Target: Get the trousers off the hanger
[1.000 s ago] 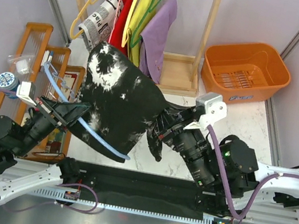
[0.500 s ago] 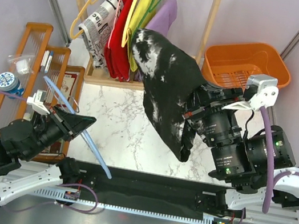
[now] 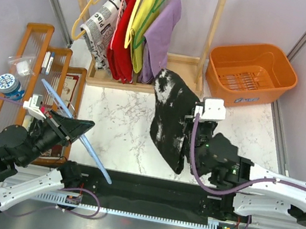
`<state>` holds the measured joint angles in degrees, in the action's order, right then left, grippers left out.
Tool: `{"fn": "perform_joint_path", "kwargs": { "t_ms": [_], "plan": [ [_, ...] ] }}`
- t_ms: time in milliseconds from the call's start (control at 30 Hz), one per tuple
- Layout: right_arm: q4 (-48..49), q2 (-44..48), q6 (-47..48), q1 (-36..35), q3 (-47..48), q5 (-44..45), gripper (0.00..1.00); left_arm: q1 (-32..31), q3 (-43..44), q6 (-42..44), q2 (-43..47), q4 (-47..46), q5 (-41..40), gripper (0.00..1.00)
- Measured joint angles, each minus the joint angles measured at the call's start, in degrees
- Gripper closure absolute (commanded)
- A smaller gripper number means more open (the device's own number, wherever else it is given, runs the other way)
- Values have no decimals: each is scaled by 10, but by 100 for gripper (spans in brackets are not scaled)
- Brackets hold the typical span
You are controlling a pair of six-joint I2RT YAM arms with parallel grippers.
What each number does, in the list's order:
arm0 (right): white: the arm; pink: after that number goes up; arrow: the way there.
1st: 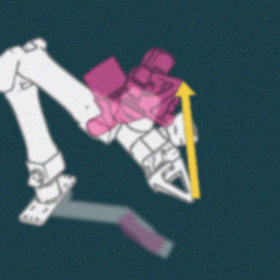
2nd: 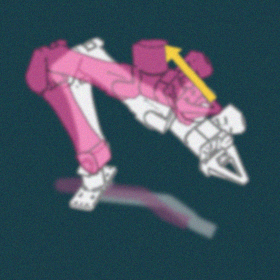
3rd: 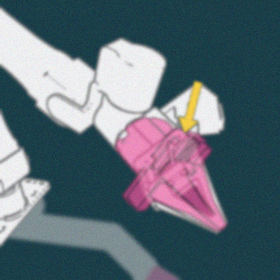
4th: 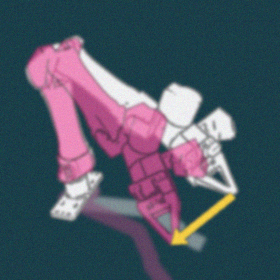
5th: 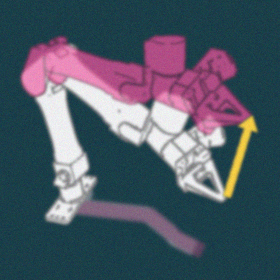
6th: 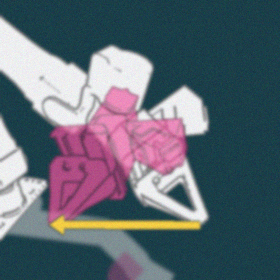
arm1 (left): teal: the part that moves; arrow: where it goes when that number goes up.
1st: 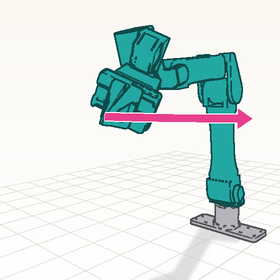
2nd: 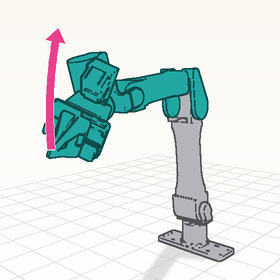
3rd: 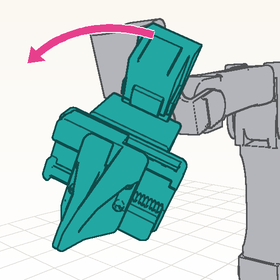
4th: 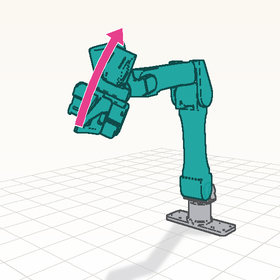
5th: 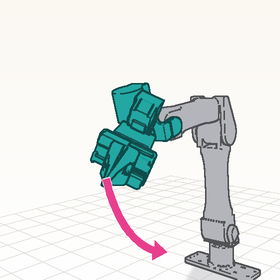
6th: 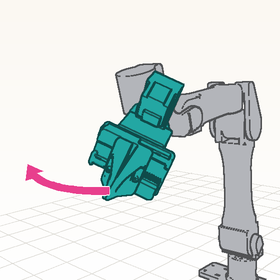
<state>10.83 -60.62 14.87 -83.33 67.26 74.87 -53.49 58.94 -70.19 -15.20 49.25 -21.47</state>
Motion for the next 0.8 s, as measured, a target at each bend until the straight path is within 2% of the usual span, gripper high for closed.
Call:
{"fn": "perform_joint_path", "kwargs": {
  "t_ms": [200, 300, 433, 567, 800],
  "plan": [
    [-152, 27, -133, 72, -77, -5, 100, 0, 0, 0, 0, 1, 2, 98],
    [-189, 33, -162, 115, -80, -18, 100, 0, 0, 0, 0, 1, 6, 98],
    [-213, 31, -168, 209, -69, -59, 100, 0, -6, 0, 0, -1, 11, 98],
    [-231, -1, -163, 339, -3, -125, 100, 0, -29, 0, 0, -1, 24, 98],
    [-234, -80, -142, 537, 171, -221, 100, 0, -42, 0, -3, -4, 35, 98]
  ]
}}
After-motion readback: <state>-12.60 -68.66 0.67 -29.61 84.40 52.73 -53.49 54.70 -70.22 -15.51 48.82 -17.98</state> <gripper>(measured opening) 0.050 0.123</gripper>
